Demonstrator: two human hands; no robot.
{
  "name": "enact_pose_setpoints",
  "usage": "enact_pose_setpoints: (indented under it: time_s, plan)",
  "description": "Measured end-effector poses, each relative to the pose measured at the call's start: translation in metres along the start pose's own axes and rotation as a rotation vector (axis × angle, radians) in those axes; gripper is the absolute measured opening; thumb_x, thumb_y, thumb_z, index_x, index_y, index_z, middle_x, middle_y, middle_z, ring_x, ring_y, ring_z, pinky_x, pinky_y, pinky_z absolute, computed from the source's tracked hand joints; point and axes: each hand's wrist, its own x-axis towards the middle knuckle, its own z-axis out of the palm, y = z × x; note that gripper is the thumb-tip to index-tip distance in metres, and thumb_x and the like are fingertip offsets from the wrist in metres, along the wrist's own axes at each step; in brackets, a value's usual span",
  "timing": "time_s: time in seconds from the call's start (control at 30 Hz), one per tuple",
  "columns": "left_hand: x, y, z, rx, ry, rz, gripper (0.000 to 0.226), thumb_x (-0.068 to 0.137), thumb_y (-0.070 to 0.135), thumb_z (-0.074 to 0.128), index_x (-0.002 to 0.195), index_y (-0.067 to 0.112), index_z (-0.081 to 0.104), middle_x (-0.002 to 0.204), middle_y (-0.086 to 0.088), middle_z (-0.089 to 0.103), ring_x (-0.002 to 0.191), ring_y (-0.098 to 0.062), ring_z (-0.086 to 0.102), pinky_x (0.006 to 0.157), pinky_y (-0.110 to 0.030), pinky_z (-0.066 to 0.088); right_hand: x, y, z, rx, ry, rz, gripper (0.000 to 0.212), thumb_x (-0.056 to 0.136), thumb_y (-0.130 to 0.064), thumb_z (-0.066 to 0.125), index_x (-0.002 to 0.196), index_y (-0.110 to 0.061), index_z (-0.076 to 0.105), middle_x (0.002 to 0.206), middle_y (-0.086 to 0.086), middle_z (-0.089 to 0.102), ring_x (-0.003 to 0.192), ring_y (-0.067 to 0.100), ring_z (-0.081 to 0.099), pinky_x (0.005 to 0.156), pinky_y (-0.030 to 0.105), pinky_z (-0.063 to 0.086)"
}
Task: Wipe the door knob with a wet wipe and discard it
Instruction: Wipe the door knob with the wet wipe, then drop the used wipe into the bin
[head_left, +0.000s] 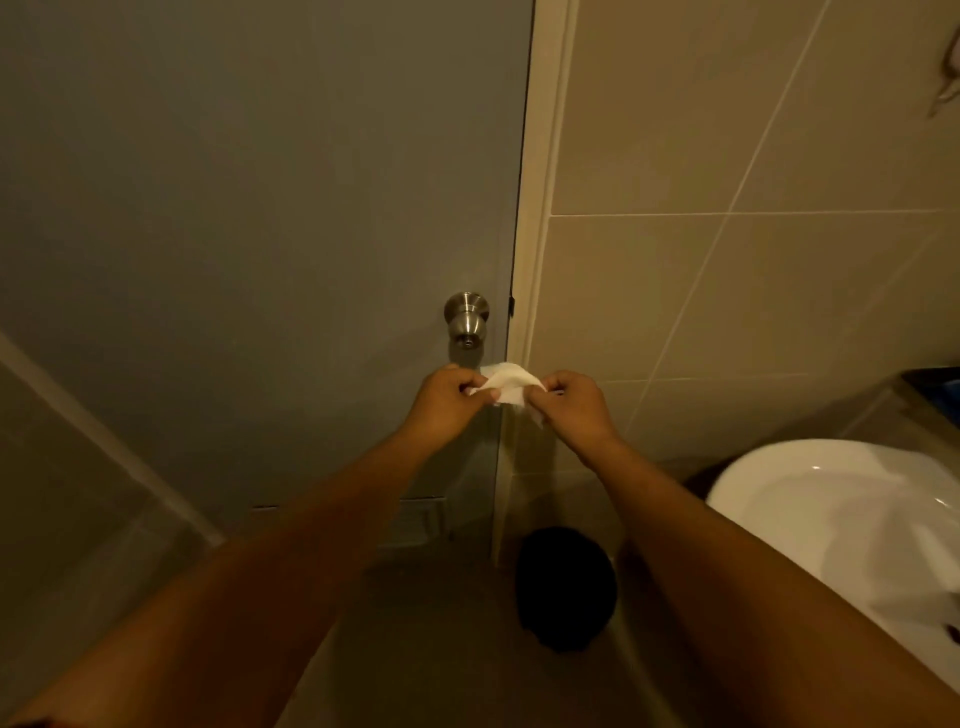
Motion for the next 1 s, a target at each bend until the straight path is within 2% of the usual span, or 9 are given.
enact_pose_setpoints:
  time_s: [0.1,0.2,0.27,0.47,0.57,0.67,0.83,0.9,1.0]
  plan:
    - [-0.011,-0.001,0.004,-0.027,-0.009,0.030,0.025,0.078,0.026,0.078,0.081,0.004,0.068,0.091,-0.008,0.056,0.078,-0.018,0.054,0.063,-0.016,0.040,-0.021,0.000,-0.010,0.251,0.037,0.142,0.014,0.080,0.001,0.065,0.074,-0.009,0.057,0.079,0.021,0.070,0.070,0.032,0.072,0.066,0.040,0.061]
    - [-0.022,0.002,0.012,-0.143,-0.092,0.014,0.025,0.074,0.023,0.081,0.069,0.016,0.058,0.091,-0.014,0.067,0.081,-0.025,0.063,0.070,-0.033,0.051,-0.044,0.005,-0.021,0.369,0.052,0.171,0.015,0.086,0.006,0.061,0.082,-0.008,0.057,0.079,0.019,0.068,0.060,0.026,0.068,0.058,0.033,0.060]
    - [-0.028,0.007,0.019,-0.196,-0.132,-0.004,0.027,0.073,0.020,0.082,0.067,0.021,0.056,0.079,-0.006,0.068,0.071,-0.017,0.063,0.065,-0.031,0.050,-0.062,0.013,-0.032,0.342,0.059,0.189,0.007,0.088,0.003,0.063,0.092,-0.002,0.064,0.077,0.015,0.067,0.056,0.022,0.063,0.053,0.029,0.057]
    - [-0.046,0.028,0.063,-0.450,-0.315,-0.100,0.013,0.083,0.001,0.070,0.094,0.008,0.071,0.076,-0.004,0.066,0.067,-0.015,0.063,0.055,-0.022,0.056,-0.117,0.045,-0.083,0.219,0.204,0.303,0.016,0.083,-0.019,0.075,0.090,-0.005,0.073,0.064,0.007,0.065,0.048,0.011,0.060,0.045,0.024,0.052]
    - [-0.053,0.035,0.082,-0.493,-0.383,-0.125,0.024,0.086,0.003,0.068,0.109,0.003,0.070,0.087,-0.008,0.068,0.070,-0.014,0.065,0.051,-0.019,0.057,-0.134,0.059,-0.101,0.199,0.210,0.375,0.025,0.083,-0.028,0.074,0.094,-0.006,0.073,0.082,0.012,0.070,0.074,0.028,0.067,0.073,0.046,0.061]
    - [-0.055,0.037,0.098,-0.508,-0.458,-0.156,0.026,0.087,0.006,0.066,0.113,0.005,0.069,0.102,-0.018,0.069,0.086,-0.030,0.069,0.069,-0.037,0.062,-0.144,0.069,-0.111,0.173,0.246,0.388,0.033,0.085,-0.025,0.073,0.110,-0.003,0.071,0.096,0.013,0.072,0.090,0.036,0.068,0.085,0.051,0.057]
    - [-0.050,0.025,0.120,-0.569,-0.525,-0.247,0.021,0.088,0.006,0.066,0.109,0.008,0.069,0.101,-0.016,0.072,0.081,-0.023,0.075,0.063,-0.033,0.063,-0.142,0.085,-0.112,0.221,0.336,0.444,0.028,0.085,-0.019,0.074,0.111,-0.009,0.070,0.100,0.009,0.070,0.082,0.028,0.070,0.074,0.038,0.062]
    - [-0.045,0.015,0.130,-0.578,-0.520,-0.303,0.019,0.088,0.005,0.065,0.106,0.008,0.070,0.095,-0.012,0.072,0.067,-0.015,0.075,0.056,-0.028,0.062,-0.135,0.096,-0.107,0.218,0.318,0.463,0.027,0.086,-0.020,0.071,0.112,-0.010,0.069,0.102,0.010,0.071,0.079,0.028,0.070,0.066,0.032,0.062]
    - [-0.034,-0.006,0.146,-0.560,-0.475,-0.408,0.029,0.087,0.005,0.068,0.115,0.003,0.066,0.102,-0.015,0.071,0.071,-0.020,0.073,0.059,-0.032,0.062,-0.119,0.118,-0.095,0.205,0.246,0.548,0.027,0.089,-0.019,0.067,0.115,-0.011,0.067,0.105,0.009,0.069,0.081,0.025,0.070,0.059,0.024,0.059]
